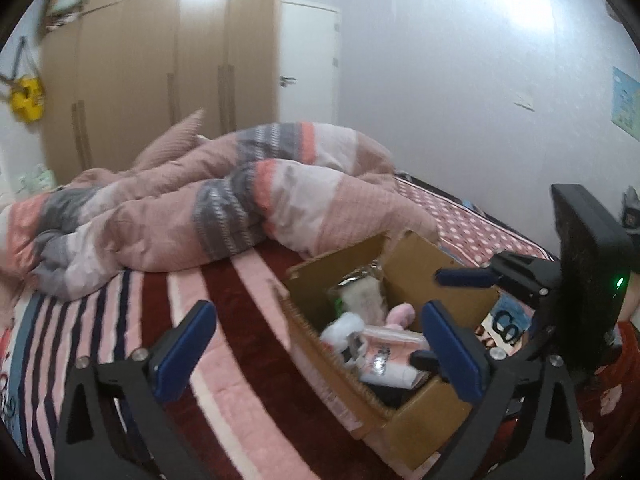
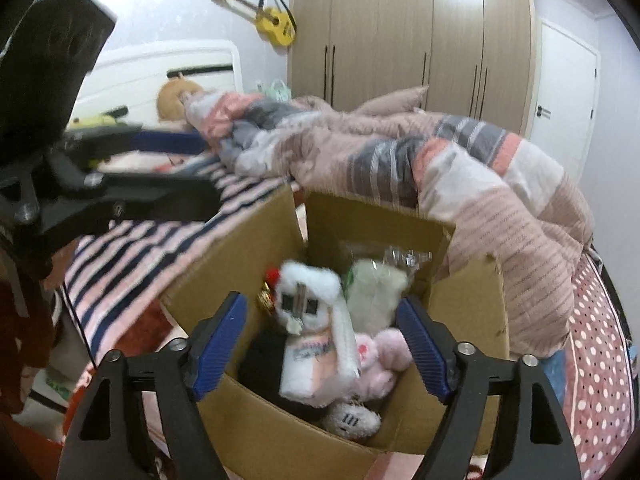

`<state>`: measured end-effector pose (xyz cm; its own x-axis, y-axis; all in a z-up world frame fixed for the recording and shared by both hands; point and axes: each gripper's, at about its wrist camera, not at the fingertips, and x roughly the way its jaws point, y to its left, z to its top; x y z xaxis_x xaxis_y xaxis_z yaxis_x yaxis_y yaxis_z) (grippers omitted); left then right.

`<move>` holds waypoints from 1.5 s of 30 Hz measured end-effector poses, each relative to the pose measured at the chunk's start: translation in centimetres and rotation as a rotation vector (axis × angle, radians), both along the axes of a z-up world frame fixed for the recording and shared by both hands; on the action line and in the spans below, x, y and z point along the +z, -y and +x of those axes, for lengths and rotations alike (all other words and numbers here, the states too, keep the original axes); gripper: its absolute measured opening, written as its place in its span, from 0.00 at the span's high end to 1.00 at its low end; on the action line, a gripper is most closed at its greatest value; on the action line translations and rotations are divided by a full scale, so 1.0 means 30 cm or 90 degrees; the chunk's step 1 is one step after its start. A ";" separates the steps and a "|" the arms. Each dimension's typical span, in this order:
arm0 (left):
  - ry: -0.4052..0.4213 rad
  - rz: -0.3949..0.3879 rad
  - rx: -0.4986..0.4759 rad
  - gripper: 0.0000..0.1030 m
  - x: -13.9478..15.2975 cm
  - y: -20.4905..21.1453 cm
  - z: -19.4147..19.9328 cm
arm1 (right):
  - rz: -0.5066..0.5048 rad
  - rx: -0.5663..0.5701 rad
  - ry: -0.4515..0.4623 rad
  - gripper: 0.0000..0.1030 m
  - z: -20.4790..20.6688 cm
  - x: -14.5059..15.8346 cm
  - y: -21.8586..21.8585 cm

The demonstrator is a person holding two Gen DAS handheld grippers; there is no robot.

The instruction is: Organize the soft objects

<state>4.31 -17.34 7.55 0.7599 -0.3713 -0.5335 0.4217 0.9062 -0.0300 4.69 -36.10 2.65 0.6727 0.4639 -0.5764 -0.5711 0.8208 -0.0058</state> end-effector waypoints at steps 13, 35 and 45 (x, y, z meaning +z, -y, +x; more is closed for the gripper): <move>0.075 -0.009 0.216 0.01 0.021 -0.194 -0.187 | 0.081 0.045 0.132 0.00 -0.087 0.157 -0.031; 0.091 -0.014 0.292 0.01 0.000 -0.278 -0.242 | 0.141 0.073 0.132 0.00 -0.111 0.154 -0.057; 0.095 -0.019 0.284 0.01 0.006 -0.276 -0.254 | 0.141 0.074 0.131 0.00 -0.110 0.152 -0.055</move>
<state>-3.30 -9.07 7.73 0.9164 -0.0049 -0.4002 -0.0065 0.9996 -0.0273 1.39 -34.44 7.22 0.7002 0.6432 -0.3099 -0.6663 0.7446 0.0401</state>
